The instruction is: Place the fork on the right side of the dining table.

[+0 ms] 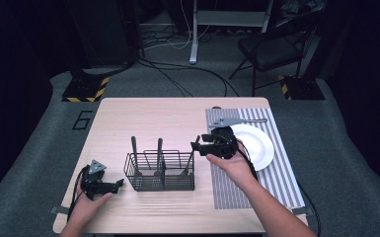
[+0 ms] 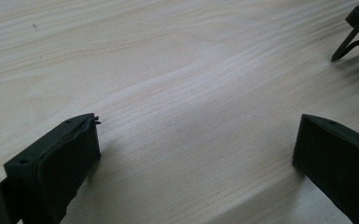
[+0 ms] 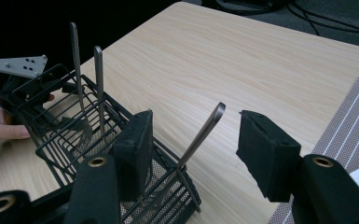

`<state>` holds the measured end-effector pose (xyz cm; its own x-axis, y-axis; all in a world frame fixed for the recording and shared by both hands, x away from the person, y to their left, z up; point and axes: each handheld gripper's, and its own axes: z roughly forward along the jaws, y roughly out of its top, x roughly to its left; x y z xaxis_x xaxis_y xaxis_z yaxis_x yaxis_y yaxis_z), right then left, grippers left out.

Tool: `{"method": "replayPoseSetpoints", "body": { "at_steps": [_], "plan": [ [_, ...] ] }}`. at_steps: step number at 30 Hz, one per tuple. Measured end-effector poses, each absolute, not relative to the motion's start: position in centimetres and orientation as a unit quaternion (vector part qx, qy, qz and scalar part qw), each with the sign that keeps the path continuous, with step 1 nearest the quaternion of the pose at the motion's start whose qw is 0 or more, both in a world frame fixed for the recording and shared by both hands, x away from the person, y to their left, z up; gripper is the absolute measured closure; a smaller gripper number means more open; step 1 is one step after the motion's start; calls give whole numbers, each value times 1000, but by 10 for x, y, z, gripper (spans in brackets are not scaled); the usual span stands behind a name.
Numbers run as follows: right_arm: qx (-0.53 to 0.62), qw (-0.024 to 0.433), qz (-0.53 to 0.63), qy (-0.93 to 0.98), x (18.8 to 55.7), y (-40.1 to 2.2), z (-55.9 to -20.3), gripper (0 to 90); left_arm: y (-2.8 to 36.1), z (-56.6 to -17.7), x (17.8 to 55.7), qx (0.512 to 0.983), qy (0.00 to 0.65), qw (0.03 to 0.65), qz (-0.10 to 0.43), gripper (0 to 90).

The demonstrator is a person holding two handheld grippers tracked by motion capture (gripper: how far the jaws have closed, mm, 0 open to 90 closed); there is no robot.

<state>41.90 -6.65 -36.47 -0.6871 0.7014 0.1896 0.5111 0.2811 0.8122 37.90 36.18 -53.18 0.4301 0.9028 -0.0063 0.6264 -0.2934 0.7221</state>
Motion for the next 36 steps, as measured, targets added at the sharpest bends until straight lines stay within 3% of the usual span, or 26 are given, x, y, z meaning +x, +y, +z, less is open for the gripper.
{"method": "replayPoseSetpoints", "body": {
  "at_steps": [10,17,36],
  "plan": [
    [388,108,457,793,427,-59,-366,541,362,-532,379,777,492,334,207,2],
    [387,109,467,788,429,-59,-366,655,362,-532,379,777,492,333,207,2],
    [370,105,489,783,421,-55,-360,815,362,-532,379,777,492,334,207,2]
  ]
}}
